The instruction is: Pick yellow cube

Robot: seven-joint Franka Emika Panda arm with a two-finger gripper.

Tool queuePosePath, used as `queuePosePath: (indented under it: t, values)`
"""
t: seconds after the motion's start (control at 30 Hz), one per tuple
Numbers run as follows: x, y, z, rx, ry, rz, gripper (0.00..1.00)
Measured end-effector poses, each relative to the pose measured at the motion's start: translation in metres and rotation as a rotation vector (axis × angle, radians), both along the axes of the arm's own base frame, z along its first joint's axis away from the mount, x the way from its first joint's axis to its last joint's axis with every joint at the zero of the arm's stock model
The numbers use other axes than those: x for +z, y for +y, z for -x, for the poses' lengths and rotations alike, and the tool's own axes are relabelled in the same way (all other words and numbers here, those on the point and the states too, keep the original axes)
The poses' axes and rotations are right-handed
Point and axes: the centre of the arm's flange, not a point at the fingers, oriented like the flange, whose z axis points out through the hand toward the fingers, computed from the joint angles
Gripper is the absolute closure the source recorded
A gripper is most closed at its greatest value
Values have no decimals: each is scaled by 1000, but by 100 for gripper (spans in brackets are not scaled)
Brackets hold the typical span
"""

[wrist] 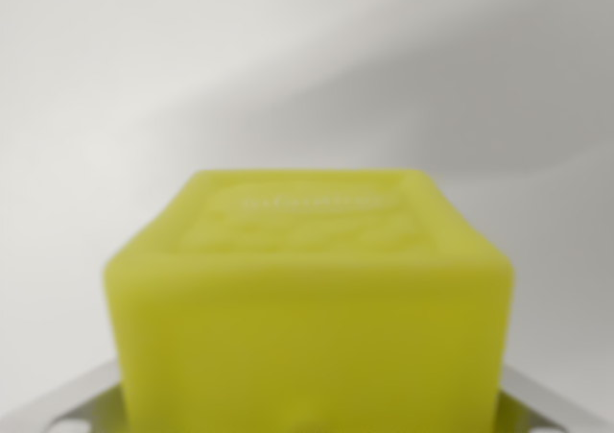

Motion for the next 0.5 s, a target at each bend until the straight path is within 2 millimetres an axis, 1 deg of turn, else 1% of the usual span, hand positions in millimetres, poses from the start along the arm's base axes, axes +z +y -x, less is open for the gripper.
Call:
queuePosePath:
  t: [0.5]
  values:
    - [37,0,0,0,0,0,100]
